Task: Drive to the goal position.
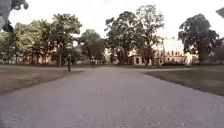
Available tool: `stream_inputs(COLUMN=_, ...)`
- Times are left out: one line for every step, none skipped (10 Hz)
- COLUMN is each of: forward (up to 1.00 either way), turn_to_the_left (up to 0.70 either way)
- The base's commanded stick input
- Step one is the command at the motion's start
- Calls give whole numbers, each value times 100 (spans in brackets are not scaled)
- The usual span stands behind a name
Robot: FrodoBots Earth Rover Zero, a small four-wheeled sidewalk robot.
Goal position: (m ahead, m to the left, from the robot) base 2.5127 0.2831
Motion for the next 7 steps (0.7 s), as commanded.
stream_inputs(forward=45, turn_to_the_left=0)
stream_inputs(forward=45, turn_to_the_left=0)
stream_inputs(forward=45, turn_to_the_left=0)
stream_inputs(forward=45, turn_to_the_left=0)
stream_inputs(forward=45, turn_to_the_left=0)
stream_inputs(forward=45, turn_to_the_left=0)
stream_inputs(forward=45, turn_to_the_left=0)
